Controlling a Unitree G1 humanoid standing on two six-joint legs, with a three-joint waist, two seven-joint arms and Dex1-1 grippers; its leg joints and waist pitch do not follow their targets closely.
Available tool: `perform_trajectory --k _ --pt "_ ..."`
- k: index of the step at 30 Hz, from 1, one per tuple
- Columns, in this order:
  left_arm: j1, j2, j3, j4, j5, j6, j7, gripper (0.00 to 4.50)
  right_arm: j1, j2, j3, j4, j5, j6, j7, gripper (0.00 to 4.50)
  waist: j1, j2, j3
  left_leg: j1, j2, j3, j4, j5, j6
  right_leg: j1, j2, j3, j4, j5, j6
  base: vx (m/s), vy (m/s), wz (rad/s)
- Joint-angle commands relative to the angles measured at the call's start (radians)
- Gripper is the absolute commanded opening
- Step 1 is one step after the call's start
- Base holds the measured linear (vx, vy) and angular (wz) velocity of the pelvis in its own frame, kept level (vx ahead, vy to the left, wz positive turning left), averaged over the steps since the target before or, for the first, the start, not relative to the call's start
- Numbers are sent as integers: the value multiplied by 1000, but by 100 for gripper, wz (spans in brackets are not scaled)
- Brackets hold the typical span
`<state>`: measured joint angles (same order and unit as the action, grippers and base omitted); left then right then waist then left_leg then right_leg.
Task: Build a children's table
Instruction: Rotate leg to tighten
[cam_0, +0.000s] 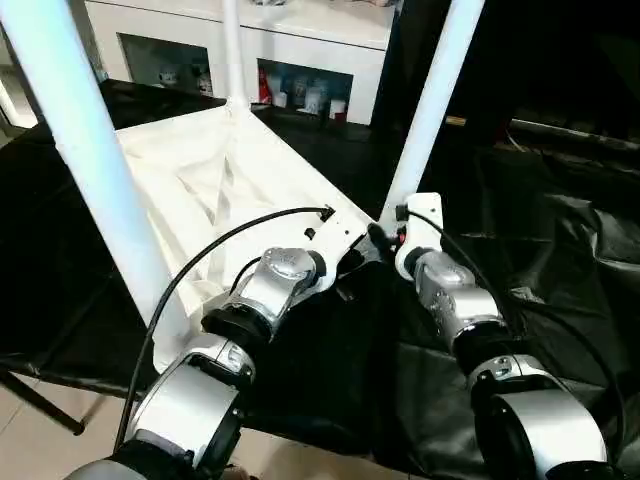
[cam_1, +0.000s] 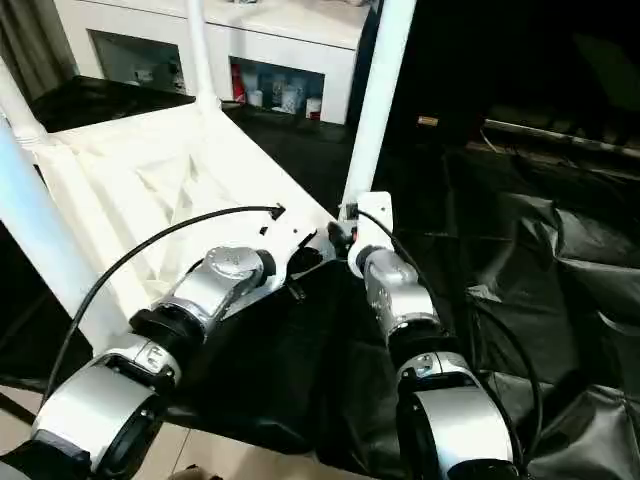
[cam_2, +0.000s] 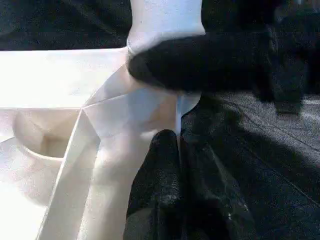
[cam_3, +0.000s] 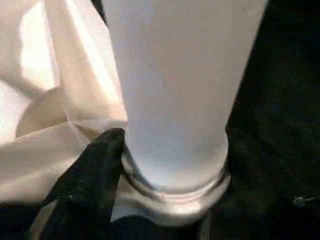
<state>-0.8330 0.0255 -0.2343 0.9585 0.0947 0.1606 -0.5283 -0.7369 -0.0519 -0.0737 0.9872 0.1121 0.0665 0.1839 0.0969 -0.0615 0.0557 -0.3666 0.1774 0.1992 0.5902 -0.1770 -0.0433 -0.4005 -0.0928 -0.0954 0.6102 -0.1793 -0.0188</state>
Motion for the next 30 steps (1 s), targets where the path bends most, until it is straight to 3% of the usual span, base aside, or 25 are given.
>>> perform_trajectory --k 1,5,8,10,11,14,16,20,23,30 --pt "3 26 0 -8 11 -37 -29 0 13 -19 1 16 0 6 27 358 3 2 -62 14 60 -33 -79 -275 3 43 -84 60 -90 -300 -167 0 0 0" --pt "33 73 -20 -44 16 -81 -114 0 21 -99 31 -45 -14 -7 185 398 5 0 -63 12 62 -33 -77 -259 16 46 -85 60 -88 -286 -171 0 0 0" --pt "43 94 -23 -57 14 -87 -139 0 42 -143 58 -92 -10 -3 310 398 10 0 -64 11 65 -31 -75 -230 31 46 -84 62 -80 -228 -182 0 0 0" --pt "52 113 -28 -69 10 -119 -181 0 76 -183 92 -154 -1 -2 443 398 15 -1 -65 8 63 -30 -72 -212 48 51 -82 60 -77 -195 -186 0 0 0" --pt "65 133 -33 -87 2 -149 -234 0 127 -232 134 -239 12 3 587 398 19 -1 -66 9 65 -30 -71 -195 58 52 -82 61 -73 -161 -193 0 0 0" --pt "96 163 -45 -141 -27 -192 -355 0 188 -295 186 -340 30 13 740 398 21 -4 -63 5 65 -30 -70 -189 80 56 -83 61 -74 -151 -195 0 0 0" --pt "110 175 -50 -169 -41 -196 -406 0 206 -315 202 -369 34 14 782 398 22 -4 -63 7 66 -29 -69 -200 78 53 -86 61 -76 -186 -201 0 0 0" --pt "161 224 -77 -292 -81 -157 -549 0 224 -339 220 -421 39 29 849 398 22 -1 -58 17 73 -31 -77 -256 38 40 -86 62 -86 -305 -193 0 0 0" --pt "180 237 -84 -331 -87 -147 -588 0 220 -332 222 -430 33 32 852 398 23 0 -58 20 74 -30 -78 -266 19 36 -85 64 -83 -294 -201 0 0 0" --pt "207 248 -83 -385 -95 -121 -620 0 216 -323 234 -427 28 34 861 398 38 -3 -60 14 71 -27 -75 -212 28 42 -86 65 -73 -221 -205 0 0 0"
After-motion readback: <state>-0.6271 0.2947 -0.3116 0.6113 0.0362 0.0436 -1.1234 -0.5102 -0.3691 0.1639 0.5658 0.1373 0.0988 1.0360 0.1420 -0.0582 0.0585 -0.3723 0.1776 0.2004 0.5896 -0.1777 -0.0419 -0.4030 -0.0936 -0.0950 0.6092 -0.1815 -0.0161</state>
